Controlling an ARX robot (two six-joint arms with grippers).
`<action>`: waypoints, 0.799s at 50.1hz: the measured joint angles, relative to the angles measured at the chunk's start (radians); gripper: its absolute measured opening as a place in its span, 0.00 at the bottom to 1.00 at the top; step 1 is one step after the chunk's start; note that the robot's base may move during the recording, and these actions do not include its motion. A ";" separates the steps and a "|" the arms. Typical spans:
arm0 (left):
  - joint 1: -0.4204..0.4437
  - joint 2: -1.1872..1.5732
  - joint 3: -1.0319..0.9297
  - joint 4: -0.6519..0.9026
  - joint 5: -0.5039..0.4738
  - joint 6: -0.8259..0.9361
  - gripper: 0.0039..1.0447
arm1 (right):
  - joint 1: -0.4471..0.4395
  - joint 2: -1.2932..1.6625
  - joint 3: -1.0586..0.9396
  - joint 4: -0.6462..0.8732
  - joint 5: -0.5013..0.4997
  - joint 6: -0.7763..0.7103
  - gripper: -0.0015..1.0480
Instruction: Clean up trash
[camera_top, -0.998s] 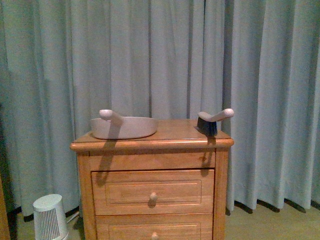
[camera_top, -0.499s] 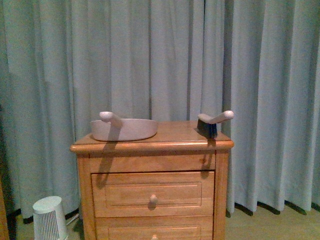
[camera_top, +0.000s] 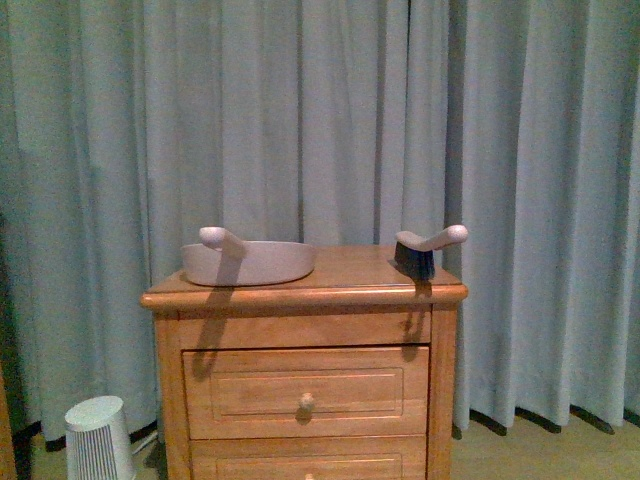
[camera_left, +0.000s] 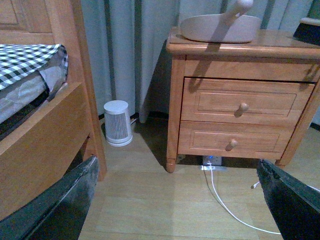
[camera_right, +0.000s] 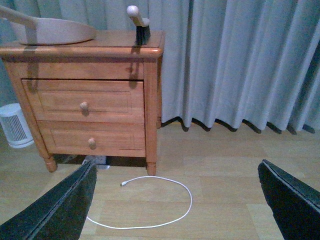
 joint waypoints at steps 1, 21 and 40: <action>0.000 0.000 0.000 0.000 0.000 0.000 0.93 | 0.000 0.000 0.000 0.000 0.000 0.000 0.93; 0.000 0.000 0.000 0.000 0.000 0.000 0.93 | 0.000 0.000 0.000 0.000 0.000 0.000 0.93; 0.000 0.000 0.000 0.000 0.000 0.000 0.93 | 0.000 0.000 0.000 0.000 0.000 0.000 0.93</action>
